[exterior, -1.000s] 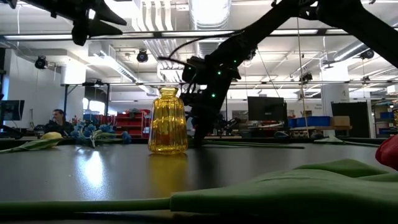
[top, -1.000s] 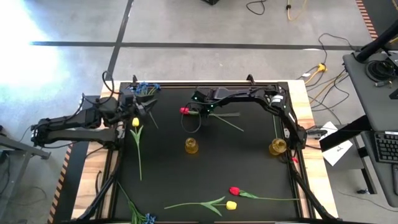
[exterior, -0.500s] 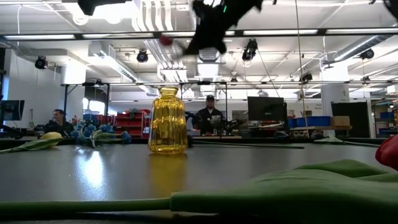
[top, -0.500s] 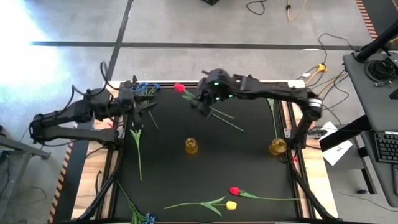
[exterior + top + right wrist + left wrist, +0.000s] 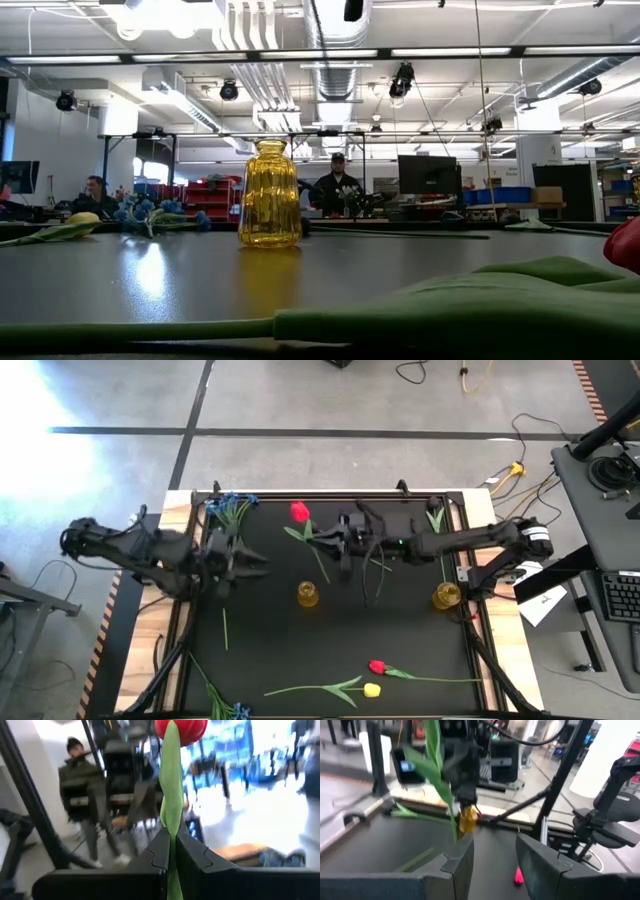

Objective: Sort flowers into vase by color
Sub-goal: Put the top red flower into the left yellow vase

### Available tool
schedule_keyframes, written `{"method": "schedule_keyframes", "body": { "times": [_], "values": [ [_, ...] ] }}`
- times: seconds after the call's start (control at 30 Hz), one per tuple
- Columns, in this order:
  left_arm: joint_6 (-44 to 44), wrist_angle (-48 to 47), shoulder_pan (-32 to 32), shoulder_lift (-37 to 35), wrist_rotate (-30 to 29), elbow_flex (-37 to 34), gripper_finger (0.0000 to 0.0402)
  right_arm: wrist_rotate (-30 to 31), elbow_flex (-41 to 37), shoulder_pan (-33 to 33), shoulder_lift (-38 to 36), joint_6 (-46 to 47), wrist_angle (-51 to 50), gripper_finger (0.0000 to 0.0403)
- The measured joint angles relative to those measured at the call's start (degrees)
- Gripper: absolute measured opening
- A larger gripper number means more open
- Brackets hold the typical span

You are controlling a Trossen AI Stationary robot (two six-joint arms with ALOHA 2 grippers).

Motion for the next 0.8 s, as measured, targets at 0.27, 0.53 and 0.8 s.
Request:
{"method": "schedule_keyframes", "body": {
  "times": [0.27,0.53,0.8],
  "values": [
    [-22.27,-15.15,-10.86,2.78,-7.44,0.67,0.0135,6.96,-6.69,1.57,3.58,-1.26,20.31,0.0013],
    [-36.47,-30.03,-12.44,6.13,-4.93,0.68,0.0135,8.05,-7.57,1.74,11.41,-0.35,29.37,0.0013],
    [-39.74,-35.08,-12.44,8.92,0.42,0.52,0.0135,7.35,-6.04,2.29,15.34,-0.18,29.62,0.0013]
  ]
}}
